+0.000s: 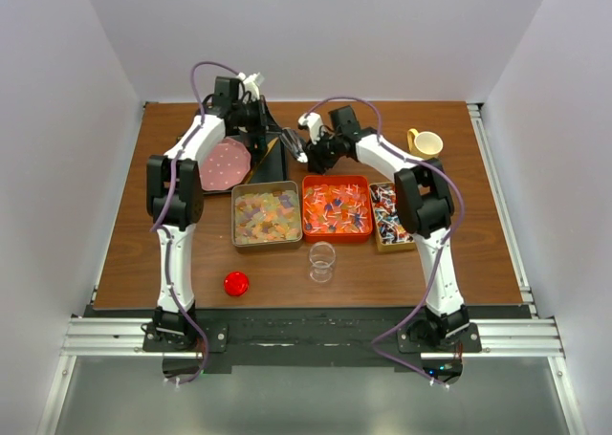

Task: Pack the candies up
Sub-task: Pick up the spatula from the center of the board.

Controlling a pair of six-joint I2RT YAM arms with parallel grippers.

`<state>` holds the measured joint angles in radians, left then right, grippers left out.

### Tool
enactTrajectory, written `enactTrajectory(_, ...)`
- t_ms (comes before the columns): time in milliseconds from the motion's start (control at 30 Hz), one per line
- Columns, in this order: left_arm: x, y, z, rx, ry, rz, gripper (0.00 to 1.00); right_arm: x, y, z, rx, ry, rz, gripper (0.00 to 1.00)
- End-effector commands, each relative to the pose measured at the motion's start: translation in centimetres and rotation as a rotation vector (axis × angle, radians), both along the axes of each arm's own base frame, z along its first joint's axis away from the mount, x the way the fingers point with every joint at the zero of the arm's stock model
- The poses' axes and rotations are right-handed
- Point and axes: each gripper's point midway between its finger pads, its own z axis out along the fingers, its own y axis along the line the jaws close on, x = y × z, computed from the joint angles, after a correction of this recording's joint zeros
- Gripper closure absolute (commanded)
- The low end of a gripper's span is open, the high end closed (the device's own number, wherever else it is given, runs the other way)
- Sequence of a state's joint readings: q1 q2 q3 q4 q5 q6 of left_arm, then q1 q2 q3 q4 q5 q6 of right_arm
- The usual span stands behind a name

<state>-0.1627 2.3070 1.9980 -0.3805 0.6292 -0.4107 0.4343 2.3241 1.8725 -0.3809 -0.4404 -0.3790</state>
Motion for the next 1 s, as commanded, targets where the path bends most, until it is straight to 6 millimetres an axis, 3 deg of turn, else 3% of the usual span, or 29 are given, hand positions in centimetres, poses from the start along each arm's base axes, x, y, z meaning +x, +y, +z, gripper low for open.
enactTrajectory(0,0.2,0.6,3.9,-0.045,-0.077,-0.005,1.0,0.4,1.3,-0.2,-0.029,-0.046,0.014,0.57)
enactTrajectory(67,0.2,0.7,3.8,-0.045,-0.077,-0.003,1.0,0.4,1.1,-0.5,-0.036,-0.043,0.009,0.62)
enactTrajectory(200,0.4,0.7,4.1,-0.044,-0.09,-0.002,1.0,0.8,0.8,0.2,-0.043,-0.084,-0.009,0.86)
enactTrajectory(300,0.9,1.0,5.5,-0.043,-0.131,0.001,0.75,1.5,0.4,3.3,-0.047,-0.176,-0.009,0.93)
enactTrajectory(333,1.1,1.0,6.5,-0.045,-0.155,0.0,0.62,1.7,0.3,5.5,-0.036,-0.221,-0.003,0.95)
enactTrajectory(467,1.3,1.5,9.9,-0.062,-0.24,-0.023,0.42,1.5,-0.8,9.7,-0.071,-0.32,0.07,0.99)
enactTrajectory(500,1.1,1.6,10.6,-0.068,-0.255,-0.039,0.32,1.1,-1.4,10.0,-0.087,-0.315,0.082,1.0)
enactTrajectory(533,0.9,1.6,10.9,-0.076,-0.264,-0.054,0.28,0.6,-1.7,10.1,-0.095,-0.313,0.099,1.0)
enactTrajectory(567,0.0,1.4,11.9,-0.106,-0.276,-0.098,0.27,0.1,-2.1,11.7,-0.106,-0.346,0.126,1.0)
enactTrajectory(633,-1.2,1.4,12.0,-0.13,-0.275,-0.153,0.27,-1.5,-3.0,11.7,-0.138,-0.316,0.163,1.0)
enactTrajectory(667,-2.4,1.0,13.1,-0.162,-0.296,-0.218,0.29,-2.2,-3.4,12.7,-0.152,-0.332,0.187,1.0)
enactTrajectory(733,-4.0,0.7,12.7,-0.196,-0.278,-0.281,0.33,-3.8,-4.3,12.5,-0.18,-0.285,0.198,1.0)
enactTrajectory(767,-5.3,0.2,13.8,-0.236,-0.301,-0.342,0.35,-4.3,-4.6,12.6,-0.19,-0.274,0.2,1.0)
enactTrajectory(967,-8.4,-0.7,13.2,-0.306,-0.246,-0.402,0.45,-7.3,-6.3,13.0,-0.221,-0.209,0.188,1.0)
